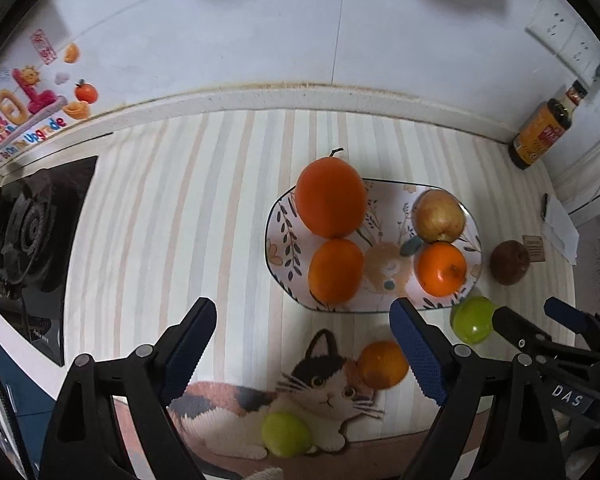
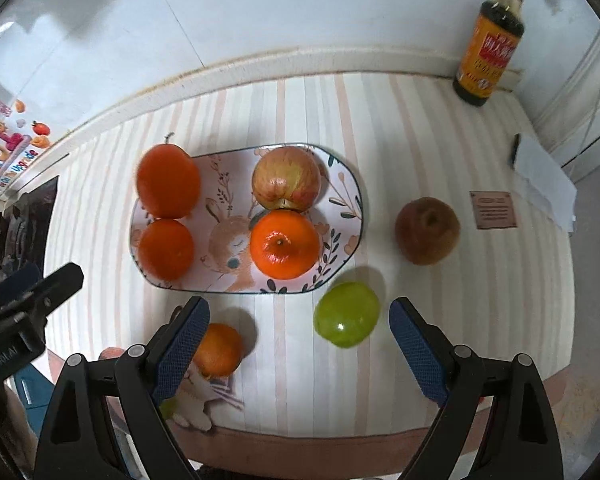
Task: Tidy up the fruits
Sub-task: 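Lift both open tools away from the plate, then grasp the green apple by the cat figurine with the left tool while the right tool grasps an orange, then carry the green apple and orange onto the plate and open both tools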
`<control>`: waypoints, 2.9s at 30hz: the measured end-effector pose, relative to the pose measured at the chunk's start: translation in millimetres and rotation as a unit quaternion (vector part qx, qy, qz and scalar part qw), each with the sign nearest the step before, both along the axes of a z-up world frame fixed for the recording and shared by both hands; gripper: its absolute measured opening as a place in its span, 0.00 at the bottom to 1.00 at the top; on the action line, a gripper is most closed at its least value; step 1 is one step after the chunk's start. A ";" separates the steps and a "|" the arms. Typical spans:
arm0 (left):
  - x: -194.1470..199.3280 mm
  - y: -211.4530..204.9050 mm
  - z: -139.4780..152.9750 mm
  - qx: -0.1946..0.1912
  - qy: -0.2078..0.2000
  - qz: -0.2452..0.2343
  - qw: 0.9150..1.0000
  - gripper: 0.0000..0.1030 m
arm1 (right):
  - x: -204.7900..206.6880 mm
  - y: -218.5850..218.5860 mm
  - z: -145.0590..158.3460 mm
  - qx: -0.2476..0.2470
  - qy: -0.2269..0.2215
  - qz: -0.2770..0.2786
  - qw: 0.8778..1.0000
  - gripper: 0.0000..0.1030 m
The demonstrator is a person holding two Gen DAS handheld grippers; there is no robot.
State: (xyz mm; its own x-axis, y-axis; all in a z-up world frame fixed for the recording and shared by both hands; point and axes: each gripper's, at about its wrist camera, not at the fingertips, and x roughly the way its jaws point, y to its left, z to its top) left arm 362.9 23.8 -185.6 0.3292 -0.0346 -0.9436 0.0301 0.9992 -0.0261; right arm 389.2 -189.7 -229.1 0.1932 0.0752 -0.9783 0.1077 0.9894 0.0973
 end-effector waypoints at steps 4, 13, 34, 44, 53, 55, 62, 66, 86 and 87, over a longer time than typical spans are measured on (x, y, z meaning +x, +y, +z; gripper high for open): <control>-23.1 0.4 18.6 0.007 -0.027 -0.001 1.000 0.86 | -13.8 5.4 21.7 -0.011 -0.028 0.001 1.000 0.91; -56.1 5.8 50.4 0.002 -0.063 0.007 0.998 0.86 | -47.1 12.8 68.8 -0.014 -0.075 0.007 0.997 0.91; -77.4 11.4 -113.4 0.030 0.171 0.002 0.985 0.99 | -37.6 21.7 -80.5 0.125 0.078 0.011 0.989 0.91; -80.1 15.9 -162.5 0.014 0.214 0.041 0.976 0.51 | -13.5 68.9 -142.4 0.146 0.105 0.075 0.981 0.70; -76.1 30.0 -153.1 0.008 0.194 0.055 0.979 0.51 | -31.5 76.2 -139.6 0.130 0.122 0.109 0.978 0.57; -76.0 29.4 -153.1 0.005 0.194 0.051 0.980 0.51 | -36.5 75.9 -144.7 0.139 0.124 0.103 0.977 0.57; -70.3 25.6 -133.7 -0.015 0.180 0.039 0.983 0.51 | -40.0 66.7 -122.1 0.127 0.076 0.075 0.986 0.56; -52.2 8.4 -83.2 -0.046 0.140 0.012 0.989 0.51 | -30.9 45.2 -80.1 0.141 0.026 0.046 0.989 0.56; 165.5 -95.6 -85.0 -0.033 0.198 -0.083 0.976 0.51 | 82.9 -75.6 -102.8 0.150 0.044 -0.063 0.986 0.56; 167.4 -95.3 -90.3 -0.032 0.204 -0.082 0.975 0.51 | 82.7 -76.0 -105.9 0.153 0.048 -0.063 0.985 0.56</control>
